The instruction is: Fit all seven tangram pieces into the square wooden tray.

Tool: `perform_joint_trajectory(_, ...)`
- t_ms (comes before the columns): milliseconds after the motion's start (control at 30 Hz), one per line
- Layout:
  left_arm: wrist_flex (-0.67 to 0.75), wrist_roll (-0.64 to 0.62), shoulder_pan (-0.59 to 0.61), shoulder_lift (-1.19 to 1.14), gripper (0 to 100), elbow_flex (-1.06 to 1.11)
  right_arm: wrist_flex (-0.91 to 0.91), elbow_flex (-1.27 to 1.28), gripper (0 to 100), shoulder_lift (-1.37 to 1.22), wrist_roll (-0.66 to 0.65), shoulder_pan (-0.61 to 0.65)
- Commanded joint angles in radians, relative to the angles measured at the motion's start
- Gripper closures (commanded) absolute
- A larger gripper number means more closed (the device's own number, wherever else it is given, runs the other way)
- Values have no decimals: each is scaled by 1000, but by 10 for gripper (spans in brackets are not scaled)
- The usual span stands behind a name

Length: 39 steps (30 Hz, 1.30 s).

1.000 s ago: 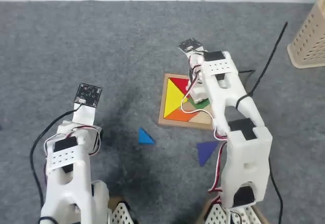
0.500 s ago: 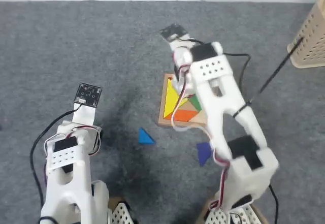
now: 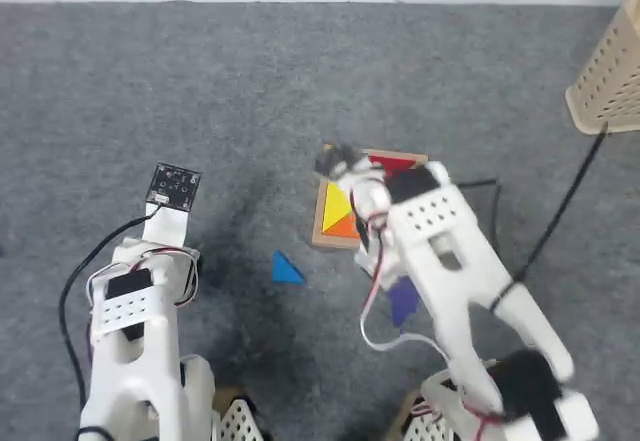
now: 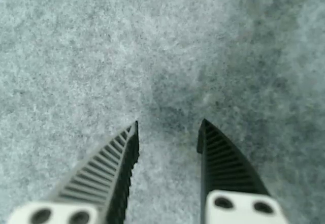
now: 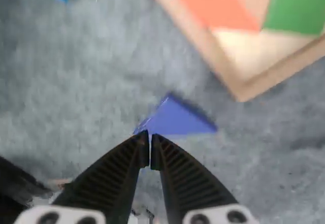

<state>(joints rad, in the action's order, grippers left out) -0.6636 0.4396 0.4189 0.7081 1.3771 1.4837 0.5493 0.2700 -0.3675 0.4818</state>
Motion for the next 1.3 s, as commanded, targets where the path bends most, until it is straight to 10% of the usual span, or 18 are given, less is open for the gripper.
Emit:
perform_joint_trajectory(0,21,-15,-3,31,825,-5,-45,101,987,130,-11,5)
perform_joint_trajectory(333,20,-15,-3,31,825,-5,-170,302,755,137,41,7)
perform_joint_trajectory(900,20,-15,-3,29,825,-5,-340,299,745,-137,115,-2)
perform_joint_trajectory(1267,20,-15,-3,29,825,-5,-340,157,745,-265,120,-378)
